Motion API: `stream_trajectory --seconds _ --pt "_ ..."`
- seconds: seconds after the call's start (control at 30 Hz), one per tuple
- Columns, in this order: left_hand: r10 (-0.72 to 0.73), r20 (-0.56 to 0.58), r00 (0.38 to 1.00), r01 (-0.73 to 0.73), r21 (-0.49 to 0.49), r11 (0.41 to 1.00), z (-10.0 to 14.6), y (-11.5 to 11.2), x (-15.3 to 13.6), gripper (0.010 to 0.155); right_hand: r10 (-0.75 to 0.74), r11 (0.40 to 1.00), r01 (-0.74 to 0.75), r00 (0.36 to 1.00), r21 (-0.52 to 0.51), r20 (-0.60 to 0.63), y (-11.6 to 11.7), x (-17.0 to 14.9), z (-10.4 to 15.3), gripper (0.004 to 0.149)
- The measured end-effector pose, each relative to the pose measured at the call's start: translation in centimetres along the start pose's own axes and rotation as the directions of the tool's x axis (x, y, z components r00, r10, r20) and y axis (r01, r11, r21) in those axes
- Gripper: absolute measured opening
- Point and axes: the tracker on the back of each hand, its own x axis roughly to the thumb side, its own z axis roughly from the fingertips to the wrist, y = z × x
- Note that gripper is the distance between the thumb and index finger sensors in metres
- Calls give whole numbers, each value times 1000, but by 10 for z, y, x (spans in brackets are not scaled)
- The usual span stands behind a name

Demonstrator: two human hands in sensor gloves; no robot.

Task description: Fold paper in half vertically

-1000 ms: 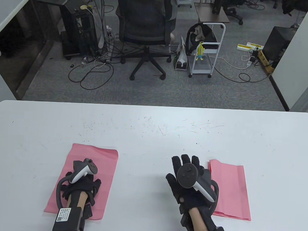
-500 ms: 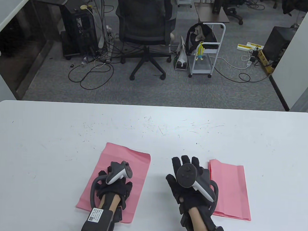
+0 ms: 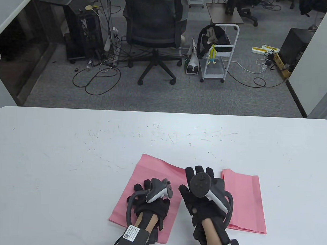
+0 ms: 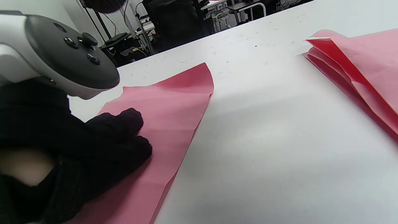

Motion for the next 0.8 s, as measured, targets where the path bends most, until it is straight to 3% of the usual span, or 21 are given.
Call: stream_trajectory --seconds 0.37,0.8 --pt "-20 19 1000 19 22 1000 0 -1 2 79 -3 1000 3 1000 13 -10 0 -2 -1 70" --pt "-56 157 986 56 3 998 -6 0 4 78 -8 1000 8 1000 27 -20 -1 -3 0 70"
